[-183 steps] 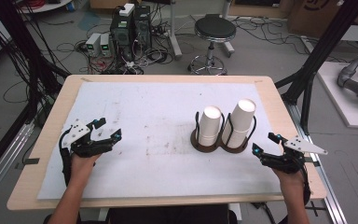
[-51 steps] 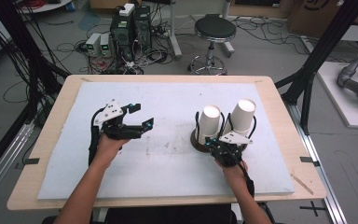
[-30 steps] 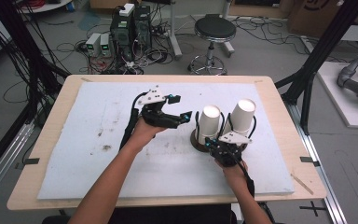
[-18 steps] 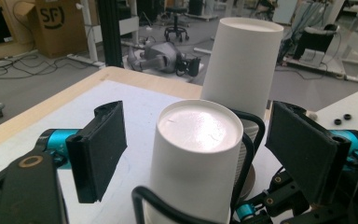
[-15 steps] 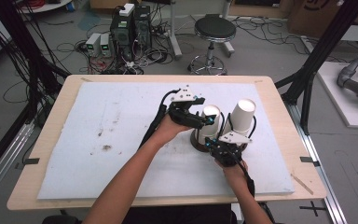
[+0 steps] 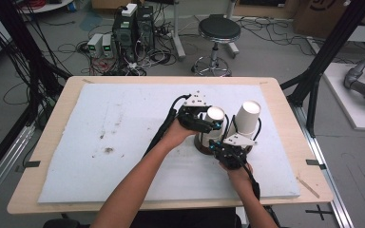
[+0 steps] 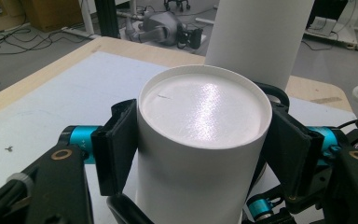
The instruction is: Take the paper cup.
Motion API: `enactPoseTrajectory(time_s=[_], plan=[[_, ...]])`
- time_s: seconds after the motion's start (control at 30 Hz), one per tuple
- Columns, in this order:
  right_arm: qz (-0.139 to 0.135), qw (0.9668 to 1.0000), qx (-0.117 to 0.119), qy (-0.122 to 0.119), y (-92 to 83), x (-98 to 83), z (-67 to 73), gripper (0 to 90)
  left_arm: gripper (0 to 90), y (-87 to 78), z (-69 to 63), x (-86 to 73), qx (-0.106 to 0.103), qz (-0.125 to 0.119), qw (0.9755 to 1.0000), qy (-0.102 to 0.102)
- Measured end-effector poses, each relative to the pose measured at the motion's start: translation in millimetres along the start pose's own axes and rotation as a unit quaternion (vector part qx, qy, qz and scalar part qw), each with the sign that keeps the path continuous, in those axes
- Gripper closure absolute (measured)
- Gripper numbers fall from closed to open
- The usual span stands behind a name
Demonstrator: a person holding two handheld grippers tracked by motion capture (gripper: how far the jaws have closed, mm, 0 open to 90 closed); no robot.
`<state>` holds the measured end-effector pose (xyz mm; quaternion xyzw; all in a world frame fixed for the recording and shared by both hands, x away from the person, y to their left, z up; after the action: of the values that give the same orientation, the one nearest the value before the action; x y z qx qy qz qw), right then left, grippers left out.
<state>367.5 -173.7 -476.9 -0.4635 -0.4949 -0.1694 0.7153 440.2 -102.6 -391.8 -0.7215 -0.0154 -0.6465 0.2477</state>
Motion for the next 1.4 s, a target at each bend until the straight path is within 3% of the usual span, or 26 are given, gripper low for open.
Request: enactPoseTrajectory(time_s=[0.2,0.4,0.53,0.8,1.0,1.17,1.27,1.4], plan=[[-0.001,1.0000,0.000,0.001,0.1,0.3,0.1,90.0,33.1,-2.2,0.5,1.7,-0.002,-0.003,1.0000,0.000],[-0.001,1.0000,0.000,0.000,0.2,0.3,-0.1,90.0,34.1,-7.0,1.0,9.9,-0.004,-0.023,0.9997,-0.006],[0.002,1.0000,0.001,0.002,0.0,-0.4,0.3,90.0,34.9,-17.3,0.5,27.1,-0.002,-0.053,0.9985,-0.010],[0.000,1.0000,0.001,0.001,0.2,-0.3,0.4,89.7,35.2,-35.6,-0.9,55.1,0.006,-0.080,0.9968,-0.006],[0.002,1.0000,0.007,0.000,-0.4,-1.0,0.9,87.3,35.2,-49.6,-0.4,65.5,0.010,-0.095,0.9953,-0.012],[-0.006,0.9997,0.019,-0.011,-2.2,0.7,3.7,82.3,35.2,-69.1,-1.7,72.7,0.010,-0.108,0.9939,-0.016],[-0.014,0.9993,0.026,-0.023,-8.0,2.9,8.0,73.9,35.2,-82.2,-3.0,75.7,0.011,-0.117,0.9930,-0.017],[-0.021,0.9989,0.036,-0.021,-17.8,5.7,10.4,64.5,35.2,-100.4,-6.0,76.0,0.014,-0.119,0.9927,-0.013]])
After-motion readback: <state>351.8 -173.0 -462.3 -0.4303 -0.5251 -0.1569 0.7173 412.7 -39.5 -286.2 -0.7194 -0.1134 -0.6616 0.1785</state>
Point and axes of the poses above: each handheld gripper's, and its own axes: y roughly forward along the jaws, x roughly out of its top, z roughly to its left, the point moved 8 cm from there along y, roughly forward along the jaws, and after that the axes turned 1 degree about -z, right-handed, at the moved point
